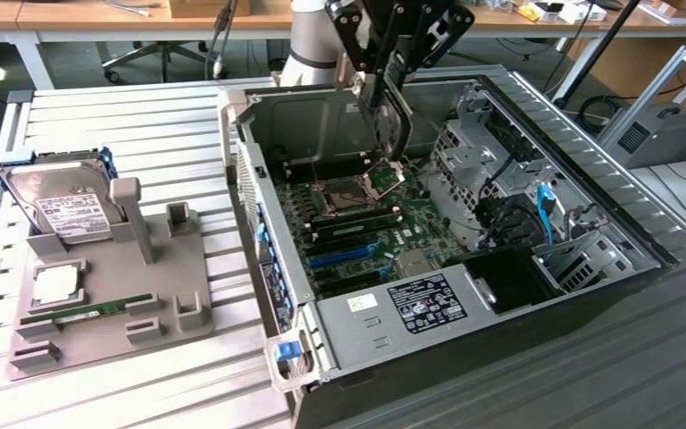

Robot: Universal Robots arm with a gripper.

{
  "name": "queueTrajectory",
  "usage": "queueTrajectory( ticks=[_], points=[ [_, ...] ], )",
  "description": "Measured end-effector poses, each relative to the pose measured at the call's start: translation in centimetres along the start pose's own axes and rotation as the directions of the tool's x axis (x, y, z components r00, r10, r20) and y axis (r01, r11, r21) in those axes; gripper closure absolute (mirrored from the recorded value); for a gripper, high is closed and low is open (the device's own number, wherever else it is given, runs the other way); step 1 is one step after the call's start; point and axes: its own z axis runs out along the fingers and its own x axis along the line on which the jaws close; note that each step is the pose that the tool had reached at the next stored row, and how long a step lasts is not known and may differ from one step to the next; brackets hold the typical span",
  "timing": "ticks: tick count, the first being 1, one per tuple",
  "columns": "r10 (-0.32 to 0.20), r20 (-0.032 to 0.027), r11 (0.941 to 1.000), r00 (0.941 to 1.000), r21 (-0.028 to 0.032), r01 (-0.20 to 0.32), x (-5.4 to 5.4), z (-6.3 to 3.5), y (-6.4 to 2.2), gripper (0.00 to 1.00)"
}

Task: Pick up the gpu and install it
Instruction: 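Pick up the gpu and move the gpu toward the slot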

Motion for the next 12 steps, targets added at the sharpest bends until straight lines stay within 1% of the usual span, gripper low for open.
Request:
queueTrajectory(
  ticks=[2, 3, 12],
  points=[
    [0.000, 0.0000, 1.0000, 1.0000, 0.0000, 0.000, -0.8, 0.02, 0.02, 0.73],
    [0.000, -0.0001, 1.0000, 1.0000, 0.0000, 0.000, -1.5, 0.03, 0.04, 0.73],
    [0.000, 0.0000, 1.0000, 1.0000, 0.0000, 0.000, -4.8, 0.10, 0.14, 0.73]
  ],
)
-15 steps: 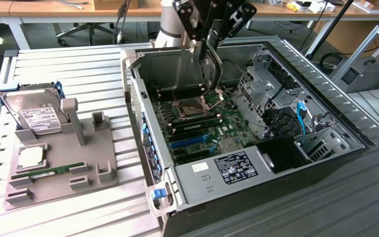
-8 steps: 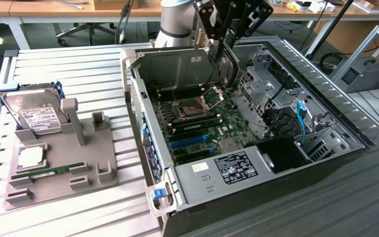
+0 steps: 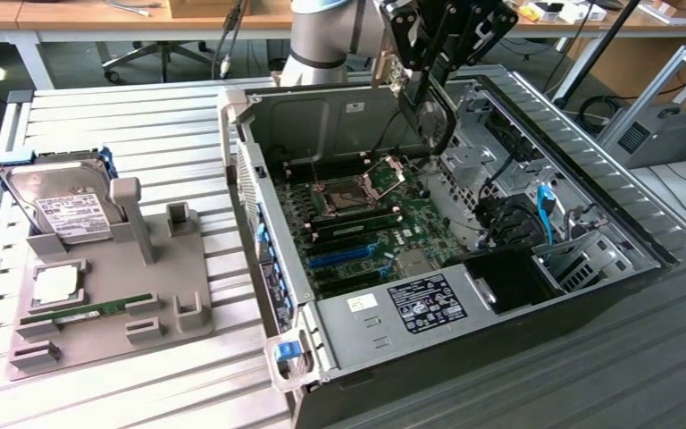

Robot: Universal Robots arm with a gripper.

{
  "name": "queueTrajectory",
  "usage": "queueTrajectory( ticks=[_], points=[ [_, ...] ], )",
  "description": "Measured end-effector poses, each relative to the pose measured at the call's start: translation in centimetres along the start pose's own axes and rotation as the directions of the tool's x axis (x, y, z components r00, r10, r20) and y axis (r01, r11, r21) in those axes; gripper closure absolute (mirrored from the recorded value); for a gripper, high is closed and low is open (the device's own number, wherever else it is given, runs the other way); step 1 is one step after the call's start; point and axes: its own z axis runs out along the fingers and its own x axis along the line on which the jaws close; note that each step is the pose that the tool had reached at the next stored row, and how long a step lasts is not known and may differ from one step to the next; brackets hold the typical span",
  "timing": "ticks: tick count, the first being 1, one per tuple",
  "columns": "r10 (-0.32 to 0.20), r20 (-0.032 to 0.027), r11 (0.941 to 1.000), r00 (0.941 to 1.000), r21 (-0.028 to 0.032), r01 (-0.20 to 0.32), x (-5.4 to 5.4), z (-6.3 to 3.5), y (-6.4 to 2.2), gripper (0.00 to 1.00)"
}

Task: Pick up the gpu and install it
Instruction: 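Pick up the gpu and move the gpu toward the slot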

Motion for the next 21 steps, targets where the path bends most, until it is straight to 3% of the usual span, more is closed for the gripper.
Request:
queueTrajectory(
  ticks=[13, 21],
  points=[
    [-0.010, -0.0004, 1.0000, 1.0000, -0.0002, 0.010, -4.3, 0.09, 0.12, 0.73],
    [-0.024, -0.0009, 0.9997, 0.9997, -0.0005, 0.024, -5.1, 0.11, 0.14, 0.73]
  ],
)
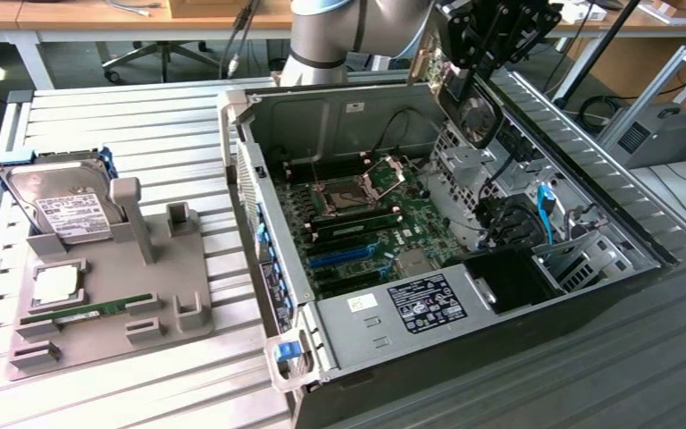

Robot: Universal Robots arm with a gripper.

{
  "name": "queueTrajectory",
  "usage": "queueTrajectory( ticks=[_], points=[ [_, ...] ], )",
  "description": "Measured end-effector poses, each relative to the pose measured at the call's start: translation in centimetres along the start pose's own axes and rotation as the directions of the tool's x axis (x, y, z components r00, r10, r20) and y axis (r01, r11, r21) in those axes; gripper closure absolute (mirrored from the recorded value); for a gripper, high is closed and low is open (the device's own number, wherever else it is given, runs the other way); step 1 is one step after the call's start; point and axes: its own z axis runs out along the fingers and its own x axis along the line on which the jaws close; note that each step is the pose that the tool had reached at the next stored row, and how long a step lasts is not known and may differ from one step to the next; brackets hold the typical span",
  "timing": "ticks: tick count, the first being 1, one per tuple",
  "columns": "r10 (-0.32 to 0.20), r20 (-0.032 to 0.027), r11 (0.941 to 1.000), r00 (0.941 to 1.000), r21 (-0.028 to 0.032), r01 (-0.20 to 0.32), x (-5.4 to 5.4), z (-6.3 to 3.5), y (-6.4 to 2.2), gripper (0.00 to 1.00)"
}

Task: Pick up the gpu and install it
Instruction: 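Pick up the gpu and move the gpu toward the slot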

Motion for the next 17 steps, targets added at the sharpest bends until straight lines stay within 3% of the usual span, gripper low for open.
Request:
queueTrajectory(
  ticks=[4, 9, 17],
  points=[
    [0.000, 0.0000, 1.0000, 1.0000, 0.0000, 0.000, 0.0, 0.41, -0.01, 0.73],
    [0.000, 0.0000, 1.0000, 1.0000, -0.0001, 0.000, 0.0, 2.41, -0.09, 0.73],
    [0.000, 0.0000, 1.0000, 1.0000, 0.0000, 0.000, 0.0, 4.15, -0.15, 0.73]
  ],
)
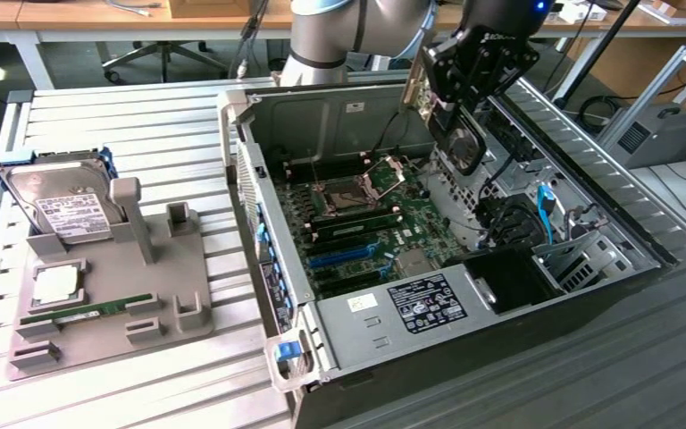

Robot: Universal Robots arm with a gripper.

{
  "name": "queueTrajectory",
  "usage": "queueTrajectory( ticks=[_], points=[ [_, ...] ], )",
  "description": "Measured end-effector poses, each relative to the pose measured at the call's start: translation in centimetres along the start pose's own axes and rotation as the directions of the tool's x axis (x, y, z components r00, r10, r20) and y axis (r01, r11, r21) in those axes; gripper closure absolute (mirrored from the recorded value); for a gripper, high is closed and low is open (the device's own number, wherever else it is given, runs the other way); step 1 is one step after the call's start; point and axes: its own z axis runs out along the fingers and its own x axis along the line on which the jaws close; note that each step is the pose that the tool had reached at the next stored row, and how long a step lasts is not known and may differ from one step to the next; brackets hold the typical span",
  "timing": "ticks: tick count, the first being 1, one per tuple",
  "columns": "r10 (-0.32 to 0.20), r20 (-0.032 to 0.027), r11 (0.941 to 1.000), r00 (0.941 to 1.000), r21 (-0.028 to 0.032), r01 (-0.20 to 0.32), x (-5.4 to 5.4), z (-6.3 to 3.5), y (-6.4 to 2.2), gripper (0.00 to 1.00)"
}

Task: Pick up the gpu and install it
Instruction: 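Pick up the gpu and move the gpu toward the slot, then insert the gpu into the slot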

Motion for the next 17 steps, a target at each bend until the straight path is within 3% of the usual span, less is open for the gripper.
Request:
queueTrajectory(
  ticks=[17],
  points=[
    [0.000, 0.0000, 1.0000, 1.0000, -0.0001, 0.000, -0.43, 0.20, -0.01, 0.73]
  ],
)
